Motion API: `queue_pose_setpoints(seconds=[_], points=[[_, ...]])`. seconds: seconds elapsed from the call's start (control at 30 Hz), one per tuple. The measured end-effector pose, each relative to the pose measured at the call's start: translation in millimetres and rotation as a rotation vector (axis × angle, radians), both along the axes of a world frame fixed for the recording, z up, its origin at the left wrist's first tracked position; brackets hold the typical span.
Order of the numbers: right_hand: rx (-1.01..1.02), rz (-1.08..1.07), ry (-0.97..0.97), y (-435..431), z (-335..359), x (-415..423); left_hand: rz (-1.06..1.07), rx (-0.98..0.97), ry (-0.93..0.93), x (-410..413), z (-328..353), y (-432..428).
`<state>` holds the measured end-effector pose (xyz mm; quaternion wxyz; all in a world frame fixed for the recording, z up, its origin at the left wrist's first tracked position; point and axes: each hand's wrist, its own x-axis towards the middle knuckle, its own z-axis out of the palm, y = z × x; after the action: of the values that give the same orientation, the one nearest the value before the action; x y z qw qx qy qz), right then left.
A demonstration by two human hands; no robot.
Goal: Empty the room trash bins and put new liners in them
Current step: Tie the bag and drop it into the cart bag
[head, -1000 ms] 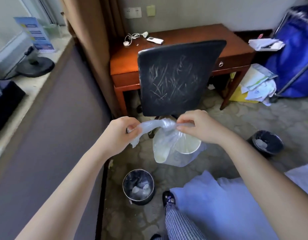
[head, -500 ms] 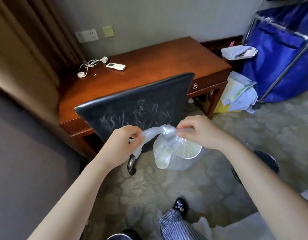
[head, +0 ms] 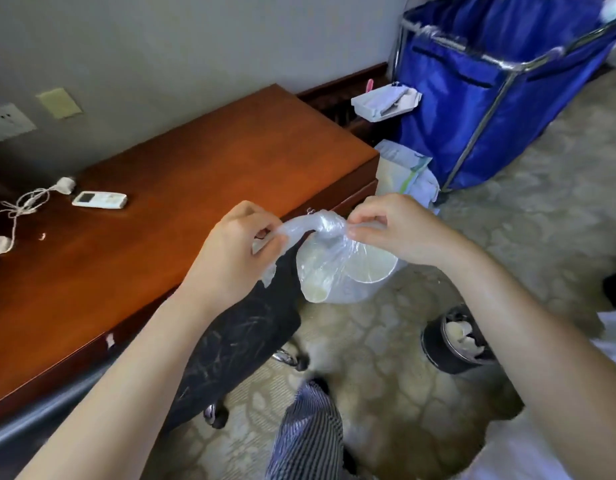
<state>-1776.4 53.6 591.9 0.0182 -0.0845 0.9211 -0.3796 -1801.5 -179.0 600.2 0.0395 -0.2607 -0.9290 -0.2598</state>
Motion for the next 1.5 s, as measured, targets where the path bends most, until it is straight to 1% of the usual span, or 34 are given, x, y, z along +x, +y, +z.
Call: queue_pose_setpoints(seconds=[0.1, 0.3, 0.43, 0.53, 0.67, 0.87, 1.0, 1.27, 1.5], points=[[0.021, -0.060, 0.023, 31, -1, -36, -0.086, 0.016, -0.043, -51, -2, 32], [-0.026, -0.178, 0.001, 90, 0, -99, -0.254, 0.048, -0.146, -146, -11, 99], [-0.047, -0.262, -0.034, 134, -13, -133, -0.300, 0.052, -0.212, -194, -22, 150], [-0.022, -0.287, -0.053, 173, -20, -162, -0.324, 0.039, -0.231, -227, -30, 191], [0.013, -0.287, -0.036, 240, -27, -205, -0.324, 0.040, -0.238, -273, -36, 259], [0.032, -0.330, -0.051, 368, -31, -262, -0.320, 0.073, -0.268, -331, -38, 387], [0.017, -0.357, -0.056, 443, -31, -297, -0.303, 0.131, -0.241, -367, -38, 463], [-0.027, -0.393, -0.047, 550, -33, -368, -0.281, 0.184, -0.200, -438, -49, 577], [-0.088, -0.378, -0.048, 649, -45, -464, -0.243, 0.274, -0.206, -533, -64, 679]])
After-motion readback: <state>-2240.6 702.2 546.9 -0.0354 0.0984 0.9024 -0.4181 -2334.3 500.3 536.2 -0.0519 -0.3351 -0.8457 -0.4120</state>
